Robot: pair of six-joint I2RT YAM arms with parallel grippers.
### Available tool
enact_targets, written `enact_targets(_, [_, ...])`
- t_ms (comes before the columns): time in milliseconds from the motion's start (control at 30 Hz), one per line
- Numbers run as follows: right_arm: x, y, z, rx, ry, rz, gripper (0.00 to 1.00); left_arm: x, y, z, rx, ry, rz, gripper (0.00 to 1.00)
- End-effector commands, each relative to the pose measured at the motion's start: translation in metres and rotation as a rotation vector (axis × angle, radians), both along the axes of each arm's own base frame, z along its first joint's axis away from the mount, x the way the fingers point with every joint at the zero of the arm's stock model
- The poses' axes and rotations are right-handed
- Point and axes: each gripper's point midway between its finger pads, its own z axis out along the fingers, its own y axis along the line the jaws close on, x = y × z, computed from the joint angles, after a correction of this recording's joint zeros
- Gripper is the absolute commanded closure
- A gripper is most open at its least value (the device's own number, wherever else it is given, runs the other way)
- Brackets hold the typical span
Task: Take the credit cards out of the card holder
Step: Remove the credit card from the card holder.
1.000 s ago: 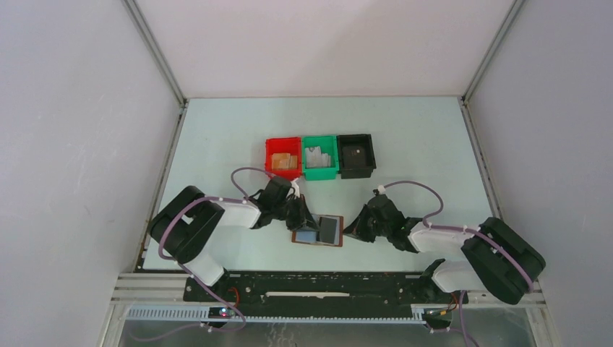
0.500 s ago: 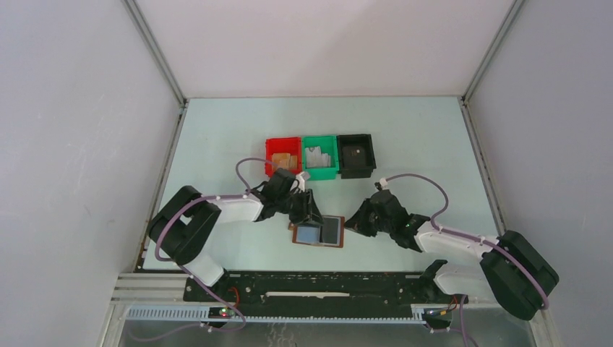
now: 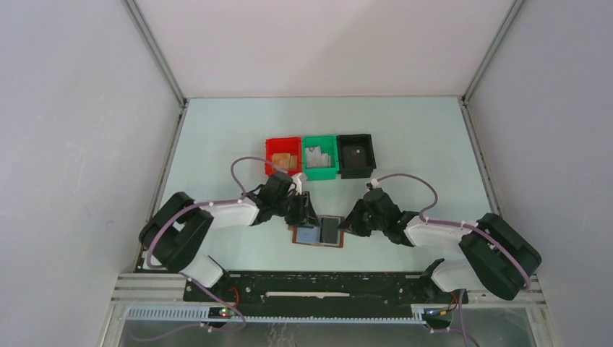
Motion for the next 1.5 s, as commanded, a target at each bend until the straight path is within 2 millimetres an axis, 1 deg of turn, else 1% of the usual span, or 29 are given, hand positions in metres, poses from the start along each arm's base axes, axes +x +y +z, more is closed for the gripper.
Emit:
enact_targets(0, [0.008,0.019,0.014,0.057,-0.040,0.038,0.83,0.012,0.005,0.019,-0.008,-0.193,0.004,0.57])
enact_targets(67, [0.008,0.017,0.010,0.046,-0.031,0.031,0.83,0.014,0.005,0.023,-0.008,-0.214,-0.009,0.57])
enact_targets(133, [0.008,0.016,0.005,0.032,-0.023,0.027,0.83,0.012,0.003,0.023,-0.001,-0.199,-0.038,0.58])
enact_targets(267, [0.007,0.016,-0.002,0.021,-0.007,0.027,0.83,0.006,-0.002,0.018,-0.009,-0.135,-0.048,0.59])
enact_targets(400, [0.007,0.016,-0.006,0.018,0.001,0.031,0.83,0.007,0.002,0.011,0.014,-0.107,0.003,0.59])
enact_targets(600, [0.006,0.017,-0.008,0.016,0.007,0.037,0.84,0.007,-0.001,0.007,-0.004,-0.087,0.020,0.62])
enact_targets(733, [0.006,0.018,-0.007,0.021,0.006,0.036,0.84,0.006,-0.005,0.000,-0.023,-0.054,0.025,0.64])
enact_targets(833, [0.006,0.019,-0.007,0.025,0.006,0.037,0.84,0.004,-0.006,-0.007,-0.033,-0.032,0.040,0.67])
enact_targets(967, [0.005,0.019,-0.008,0.026,0.011,0.041,0.84,0.006,-0.008,-0.006,-0.053,-0.032,0.053,0.71])
enact_targets(1100, [0.005,0.020,-0.007,0.031,0.010,0.041,0.84,0.005,-0.010,-0.008,-0.051,-0.019,0.039,0.72])
enact_targets(1167, [0.005,0.021,-0.007,0.034,0.010,0.043,0.84,0.004,-0.011,-0.010,-0.050,-0.012,0.032,0.75])
enact_targets(1200, [0.005,0.021,-0.006,0.036,0.009,0.043,0.84,0.004,-0.011,-0.011,-0.049,-0.009,0.031,0.79])
enact_targets(1233, [0.005,0.021,-0.006,0.037,0.010,0.042,0.84,0.003,-0.011,-0.012,-0.048,-0.006,0.028,0.84])
enact_targets(1267, [0.005,0.021,-0.006,0.037,0.011,0.041,0.84,0.003,-0.011,-0.012,-0.049,-0.005,0.026,0.94])
enact_targets(1300, [0.005,0.021,-0.007,0.035,0.013,0.041,0.84,0.004,-0.011,-0.013,-0.044,-0.004,0.027,0.99])
enact_targets(1467, [0.004,0.019,-0.009,0.024,0.018,0.037,0.85,0.003,-0.005,-0.010,-0.032,-0.017,0.011,1.00])
